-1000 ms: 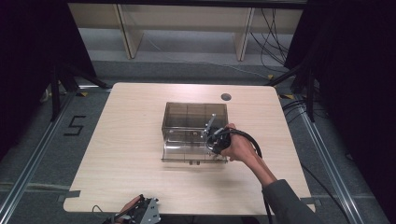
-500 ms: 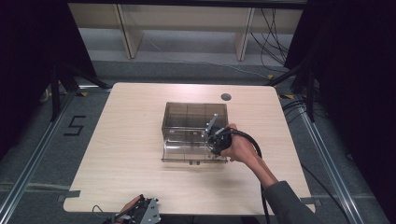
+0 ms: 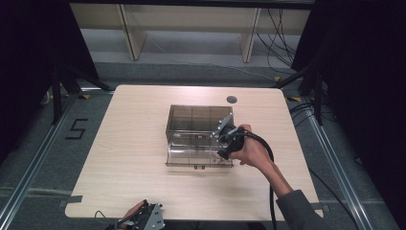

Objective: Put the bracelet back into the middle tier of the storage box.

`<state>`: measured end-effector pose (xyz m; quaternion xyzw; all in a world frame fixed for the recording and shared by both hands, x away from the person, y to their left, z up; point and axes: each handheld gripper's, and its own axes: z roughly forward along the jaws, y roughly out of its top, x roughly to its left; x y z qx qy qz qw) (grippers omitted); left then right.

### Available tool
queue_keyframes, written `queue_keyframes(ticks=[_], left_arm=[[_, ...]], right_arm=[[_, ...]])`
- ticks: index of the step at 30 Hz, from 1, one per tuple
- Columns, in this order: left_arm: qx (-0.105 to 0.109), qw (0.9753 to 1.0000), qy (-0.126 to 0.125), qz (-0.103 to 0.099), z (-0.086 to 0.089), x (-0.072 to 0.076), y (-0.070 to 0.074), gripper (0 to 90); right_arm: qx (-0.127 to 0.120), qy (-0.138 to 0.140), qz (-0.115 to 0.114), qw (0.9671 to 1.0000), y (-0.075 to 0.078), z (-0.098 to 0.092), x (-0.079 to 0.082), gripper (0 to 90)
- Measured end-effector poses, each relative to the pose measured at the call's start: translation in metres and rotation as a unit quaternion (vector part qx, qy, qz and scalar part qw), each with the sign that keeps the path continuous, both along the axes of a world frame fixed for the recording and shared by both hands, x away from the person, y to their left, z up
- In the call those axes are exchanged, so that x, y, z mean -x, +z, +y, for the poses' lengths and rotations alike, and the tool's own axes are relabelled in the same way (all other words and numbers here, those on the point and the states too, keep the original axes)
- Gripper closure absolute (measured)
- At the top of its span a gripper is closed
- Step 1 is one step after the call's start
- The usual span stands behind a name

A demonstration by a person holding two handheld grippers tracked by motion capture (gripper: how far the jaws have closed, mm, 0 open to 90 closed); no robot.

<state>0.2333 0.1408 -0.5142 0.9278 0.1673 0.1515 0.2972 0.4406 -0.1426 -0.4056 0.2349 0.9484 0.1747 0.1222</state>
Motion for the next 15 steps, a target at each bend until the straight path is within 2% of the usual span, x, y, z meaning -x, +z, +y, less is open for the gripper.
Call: queue_keyframes(ticks=[6, 14, 15], left_arm=[[0.000, 1.0000, 0.002, 0.001, 0.000, 0.000, 0.000, 17.2], [0.003, 1.0000, 0.001, 0.002, 0.000, 0.000, -0.001, 17.2], [0.001, 1.0000, 0.000, -0.002, 0.000, -0.001, 0.000, 17.2]], right_arm=[[-0.041, -0.020, 0.007, 0.9989, 0.001, -0.008, 0.008, 40.5], [-0.045, -0.018, 0.022, 0.9986, -0.006, -0.010, 0.021, 38.1], [-0.046, -0.021, 0.025, 0.9984, -0.007, -0.010, 0.023, 37.9]])
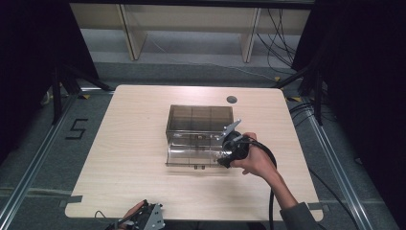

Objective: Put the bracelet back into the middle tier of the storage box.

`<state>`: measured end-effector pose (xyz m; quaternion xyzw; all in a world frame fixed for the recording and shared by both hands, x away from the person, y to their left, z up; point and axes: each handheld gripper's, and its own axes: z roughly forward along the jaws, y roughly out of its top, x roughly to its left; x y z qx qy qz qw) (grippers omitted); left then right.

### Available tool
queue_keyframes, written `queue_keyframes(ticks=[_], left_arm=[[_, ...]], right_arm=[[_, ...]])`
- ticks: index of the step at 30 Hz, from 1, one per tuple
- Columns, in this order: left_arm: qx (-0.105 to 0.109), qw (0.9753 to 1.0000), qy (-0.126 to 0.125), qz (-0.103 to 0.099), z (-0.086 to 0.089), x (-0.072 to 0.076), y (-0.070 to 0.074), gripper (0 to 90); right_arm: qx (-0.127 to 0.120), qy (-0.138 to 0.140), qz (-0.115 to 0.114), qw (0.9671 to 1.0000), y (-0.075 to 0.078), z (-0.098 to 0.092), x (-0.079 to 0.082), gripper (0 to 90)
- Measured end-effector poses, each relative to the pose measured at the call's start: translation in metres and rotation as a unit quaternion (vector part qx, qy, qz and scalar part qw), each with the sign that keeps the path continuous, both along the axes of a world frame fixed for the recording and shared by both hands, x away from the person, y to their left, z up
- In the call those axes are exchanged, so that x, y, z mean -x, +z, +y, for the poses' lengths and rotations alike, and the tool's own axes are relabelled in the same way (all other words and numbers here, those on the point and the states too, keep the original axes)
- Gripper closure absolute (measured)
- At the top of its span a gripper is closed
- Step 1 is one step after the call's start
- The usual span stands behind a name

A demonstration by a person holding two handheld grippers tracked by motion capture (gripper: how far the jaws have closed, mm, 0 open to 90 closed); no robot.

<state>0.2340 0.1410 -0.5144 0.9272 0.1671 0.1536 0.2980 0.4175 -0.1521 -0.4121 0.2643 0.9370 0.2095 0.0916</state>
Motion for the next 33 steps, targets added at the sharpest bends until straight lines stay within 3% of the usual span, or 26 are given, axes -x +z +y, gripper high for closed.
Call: queue_keyframes(ticks=[2, 10, 17, 20, 23, 33], left_arm=[[-0.003, 1.0000, -0.006, -0.006, 0.000, -0.001, 0.001, 17.2], [0.002, 1.0000, 0.002, 0.004, 0.000, 0.001, 0.000, 17.2], [0.004, 1.0000, 0.004, 0.003, 0.000, 0.000, 0.000, 17.2], [0.003, 1.0000, 0.003, 0.004, 0.000, 0.000, 0.000, 17.2], [0.004, 1.0000, 0.003, 0.002, 0.000, 0.000, 0.000, 17.2], [0.005, 1.0000, 0.002, 0.003, 0.000, 0.000, 0.000, 17.2]], right_arm=[[-0.003, 0.008, -0.003, 1.0000, -0.002, 0.000, 0.002, 37.6], [-0.017, 0.007, 0.005, 0.9998, -0.004, -0.001, 0.014, 35.3], [-0.026, -0.004, -0.002, 0.9997, -0.007, -0.002, 0.023, 34.4], [-0.034, 0.004, -0.007, 0.9994, -0.009, -0.003, 0.025, 34.2], [-0.042, -0.008, -0.005, 0.9991, -0.010, -0.003, 0.029, 33.9], [-0.045, 0.004, -0.022, 0.9987, -0.012, -0.001, 0.035, 32.0]])
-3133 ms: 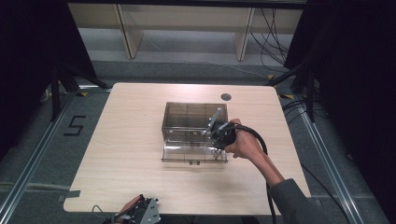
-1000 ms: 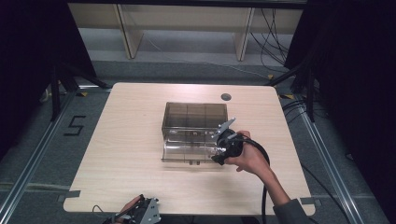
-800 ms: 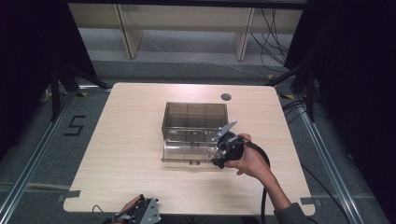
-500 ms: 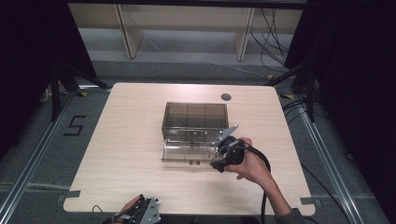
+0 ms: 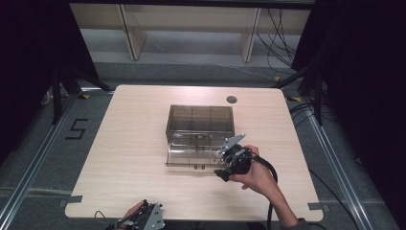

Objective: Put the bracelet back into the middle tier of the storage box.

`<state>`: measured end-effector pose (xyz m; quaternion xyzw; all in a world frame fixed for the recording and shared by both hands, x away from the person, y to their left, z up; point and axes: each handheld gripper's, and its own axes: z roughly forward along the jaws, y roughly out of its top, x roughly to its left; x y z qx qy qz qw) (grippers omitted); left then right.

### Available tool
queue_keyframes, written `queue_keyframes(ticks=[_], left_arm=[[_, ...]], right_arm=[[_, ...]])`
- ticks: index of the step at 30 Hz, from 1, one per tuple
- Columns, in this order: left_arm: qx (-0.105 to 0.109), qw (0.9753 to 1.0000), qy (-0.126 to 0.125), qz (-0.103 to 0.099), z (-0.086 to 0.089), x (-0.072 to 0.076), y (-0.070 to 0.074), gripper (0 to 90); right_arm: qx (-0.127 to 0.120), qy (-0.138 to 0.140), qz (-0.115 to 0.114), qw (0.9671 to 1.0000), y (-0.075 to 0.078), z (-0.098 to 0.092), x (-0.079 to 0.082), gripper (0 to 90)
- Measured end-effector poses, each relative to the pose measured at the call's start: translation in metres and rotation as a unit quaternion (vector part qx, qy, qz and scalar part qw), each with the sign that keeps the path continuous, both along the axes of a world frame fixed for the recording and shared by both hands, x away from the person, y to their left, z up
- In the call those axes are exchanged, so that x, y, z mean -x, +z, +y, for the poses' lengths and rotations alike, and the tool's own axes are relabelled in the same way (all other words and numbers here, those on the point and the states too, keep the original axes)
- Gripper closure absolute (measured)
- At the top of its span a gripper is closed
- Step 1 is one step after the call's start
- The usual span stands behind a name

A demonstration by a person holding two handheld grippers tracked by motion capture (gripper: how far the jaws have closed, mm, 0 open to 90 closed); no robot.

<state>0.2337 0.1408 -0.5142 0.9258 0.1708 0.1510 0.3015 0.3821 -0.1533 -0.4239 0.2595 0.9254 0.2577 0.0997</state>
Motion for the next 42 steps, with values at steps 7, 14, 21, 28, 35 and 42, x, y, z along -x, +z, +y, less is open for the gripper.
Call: queue_keyframes(ticks=[7, 14, 21, 28, 35, 42], left_arm=[[-0.002, 1.0000, 0.000, 0.000, 0.000, 0.001, 0.001, 17.2], [-0.007, 1.0000, 0.003, -0.005, 0.000, 0.001, 0.001, 17.2], [-0.001, 1.0000, -0.001, -0.001, 0.000, 0.001, 0.001, 17.2], [0.000, 1.0000, -0.001, -0.001, 0.000, 0.001, 0.000, 17.2], [-0.003, 1.0000, -0.001, 0.000, 0.000, 0.000, 0.001, 17.2], [0.000, 1.0000, 0.000, -0.001, 0.000, 0.001, 0.001, 17.2]], right_arm=[[-0.007, -0.003, -0.009, 0.9999, 0.001, 0.003, 0.006, 30.3], [-0.010, -0.002, -0.011, 0.9999, -0.003, 0.004, 0.013, 28.3], [-0.014, 0.006, -0.007, 0.9999, -0.008, 0.004, 0.018, 28.3], [-0.015, 0.005, -0.004, 0.9999, -0.014, 0.006, 0.025, 28.3], [-0.017, 0.001, -0.007, 0.9998, -0.018, 0.006, 0.029, 28.3], [-0.021, -0.012, -0.005, 0.9997, -0.020, 0.004, 0.036, 28.3]])
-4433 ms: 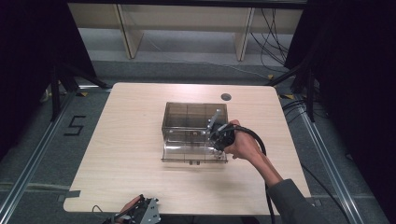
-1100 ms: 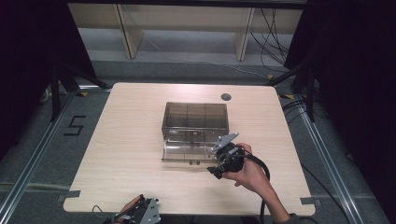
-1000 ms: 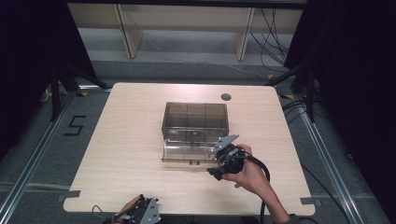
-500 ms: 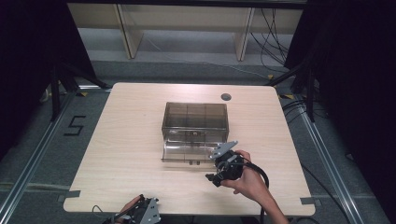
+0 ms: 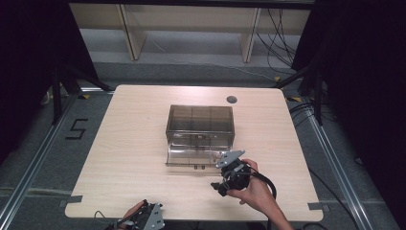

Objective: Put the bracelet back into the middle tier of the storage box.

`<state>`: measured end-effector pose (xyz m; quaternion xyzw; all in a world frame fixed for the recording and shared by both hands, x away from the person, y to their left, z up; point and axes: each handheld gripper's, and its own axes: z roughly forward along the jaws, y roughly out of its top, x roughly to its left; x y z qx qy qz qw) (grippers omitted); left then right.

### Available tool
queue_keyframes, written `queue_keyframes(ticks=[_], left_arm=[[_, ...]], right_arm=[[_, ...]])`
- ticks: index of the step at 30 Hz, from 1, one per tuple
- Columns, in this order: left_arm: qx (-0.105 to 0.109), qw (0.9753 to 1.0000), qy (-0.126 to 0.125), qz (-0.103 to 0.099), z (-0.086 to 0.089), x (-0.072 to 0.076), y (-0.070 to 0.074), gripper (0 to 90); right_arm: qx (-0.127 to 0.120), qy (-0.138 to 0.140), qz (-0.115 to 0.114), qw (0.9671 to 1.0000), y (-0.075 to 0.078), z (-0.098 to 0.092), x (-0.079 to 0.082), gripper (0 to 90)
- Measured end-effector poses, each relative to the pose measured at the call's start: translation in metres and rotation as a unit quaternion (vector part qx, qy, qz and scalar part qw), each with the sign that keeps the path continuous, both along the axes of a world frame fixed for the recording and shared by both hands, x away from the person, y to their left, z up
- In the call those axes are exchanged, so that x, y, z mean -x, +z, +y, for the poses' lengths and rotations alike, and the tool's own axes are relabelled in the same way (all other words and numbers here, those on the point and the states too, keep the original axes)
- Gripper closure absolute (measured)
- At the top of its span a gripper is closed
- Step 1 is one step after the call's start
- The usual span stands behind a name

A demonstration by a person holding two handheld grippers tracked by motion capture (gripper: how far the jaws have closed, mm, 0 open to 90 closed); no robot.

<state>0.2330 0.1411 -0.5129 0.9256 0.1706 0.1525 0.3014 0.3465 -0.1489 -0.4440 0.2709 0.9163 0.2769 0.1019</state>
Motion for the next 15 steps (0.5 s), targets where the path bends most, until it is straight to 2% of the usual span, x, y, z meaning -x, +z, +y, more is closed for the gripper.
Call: queue_keyframes(ticks=[1, 3, 5, 6, 7, 9, 10, 11, 13, 14, 15], left_arm=[[0.001, 1.0000, -0.002, 0.000, 0.000, 0.000, 0.000, 17.2], [-0.001, 1.0000, -0.002, 0.000, 0.000, 0.000, -0.001, 17.2], [0.000, 1.0000, 0.000, 0.000, 0.000, 0.000, 0.000, 17.2], [-0.001, 1.0000, -0.002, -0.001, 0.000, 0.000, 0.000, 17.2], [0.000, 1.0000, -0.002, -0.002, 0.000, 0.000, -0.001, 17.2], [-0.001, 1.0000, -0.002, -0.001, 0.000, 0.000, -0.001, 17.2], [-0.001, 1.0000, 0.000, 0.000, 0.000, 0.000, 0.000, 17.2], [-0.001, 1.0000, 0.000, 0.000, 0.000, 0.000, 0.000, 17.2], [-0.001, 1.0000, -0.002, -0.002, 0.000, 0.000, -0.001, 17.2], [-0.001, 1.0000, -0.002, -0.001, 0.000, 0.000, -0.001, 17.2], [-0.002, 1.0000, 0.000, 0.000, 0.000, 0.000, 0.000, 17.2]], right_arm=[[-0.003, 0.007, 0.005, 1.0000, 0.000, -0.001, 0.000, 28.3], [-0.014, -0.002, 0.018, 0.9997, 0.000, -0.002, 0.003, 28.3], [-0.016, 0.020, 0.009, 0.9996, -0.002, -0.003, 0.002, 28.2], [-0.020, 0.011, 0.008, 0.9997, -0.003, -0.003, 0.004, 28.3], [-0.024, 0.014, 0.017, 0.9995, -0.004, -0.003, 0.005, 28.3], [-0.030, 0.021, 0.016, 0.9992, -0.007, -0.003, 0.006, 28.2], [-0.025, 0.013, 0.019, 0.9994, -0.007, -0.003, 0.008, 28.1], [-0.023, 0.007, 0.012, 0.9996, -0.008, -0.003, 0.009, 28.1], [-0.029, 0.018, 0.020, 0.9992, -0.009, -0.006, 0.010, 28.0], [-0.030, 0.014, 0.023, 0.9992, -0.009, -0.006, 0.011, 27.8], [-0.035, 0.010, 0.014, 0.9992, -0.012, -0.006, 0.012, 27.4]])
